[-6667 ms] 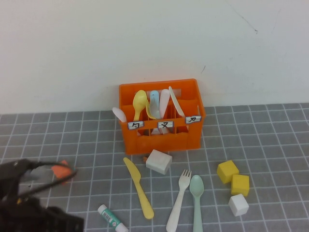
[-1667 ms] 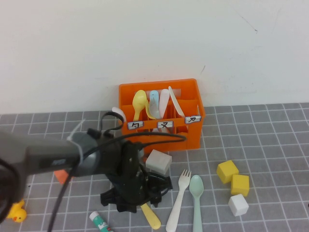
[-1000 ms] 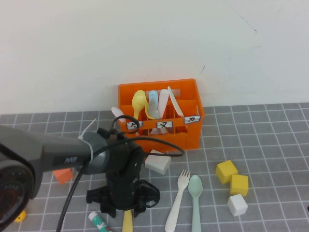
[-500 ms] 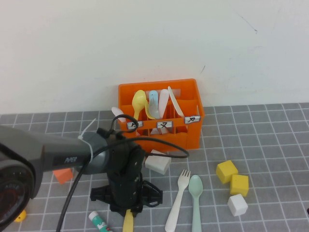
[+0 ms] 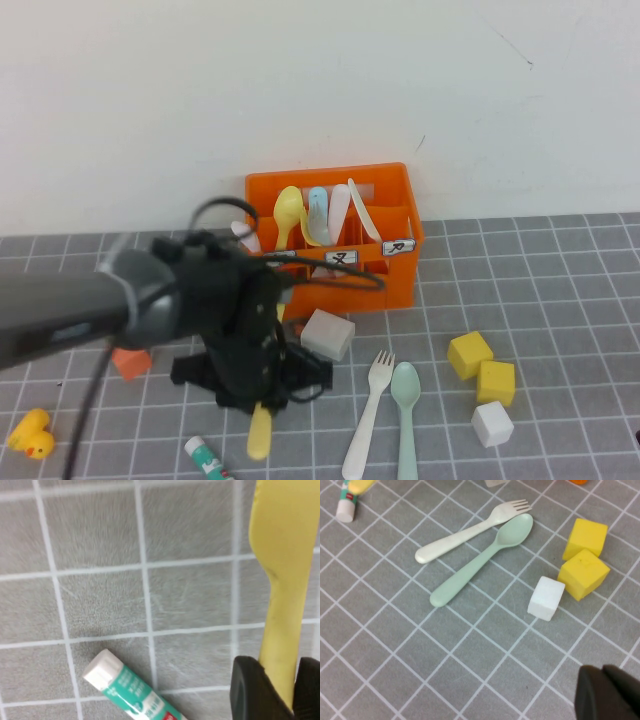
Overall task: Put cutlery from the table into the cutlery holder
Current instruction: Pick up the knife, then place the knife on the box
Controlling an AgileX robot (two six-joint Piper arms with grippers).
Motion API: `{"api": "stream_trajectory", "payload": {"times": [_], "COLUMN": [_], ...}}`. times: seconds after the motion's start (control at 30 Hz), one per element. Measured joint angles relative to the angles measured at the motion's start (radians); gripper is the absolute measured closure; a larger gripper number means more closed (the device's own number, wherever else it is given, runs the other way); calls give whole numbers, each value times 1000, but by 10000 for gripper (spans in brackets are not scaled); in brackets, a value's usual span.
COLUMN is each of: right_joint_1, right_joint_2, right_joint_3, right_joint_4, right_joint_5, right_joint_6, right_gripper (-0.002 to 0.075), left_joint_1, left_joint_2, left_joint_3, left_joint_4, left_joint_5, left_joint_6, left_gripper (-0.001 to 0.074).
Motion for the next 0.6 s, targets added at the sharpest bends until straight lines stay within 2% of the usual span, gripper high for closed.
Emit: {"api": "stream_trajectory", "payload": {"times": [0.4,0.6], "right_joint_1": [0,0], "right_joint_2": [0,0], "right_joint_3": [0,0], "right_joint_4": [5,7], "right_joint_5": [0,0], "right_joint_6": [0,0], "right_gripper": [729,729], "left_joint_1": [0,0], "left_joint_2": [-287,-410], "left_joint_3": [1,1], "left_joint_4": [-2,76], "left_joint_5": [32,-20], "left_joint_6": [22,37], "left_gripper": [591,591]}}
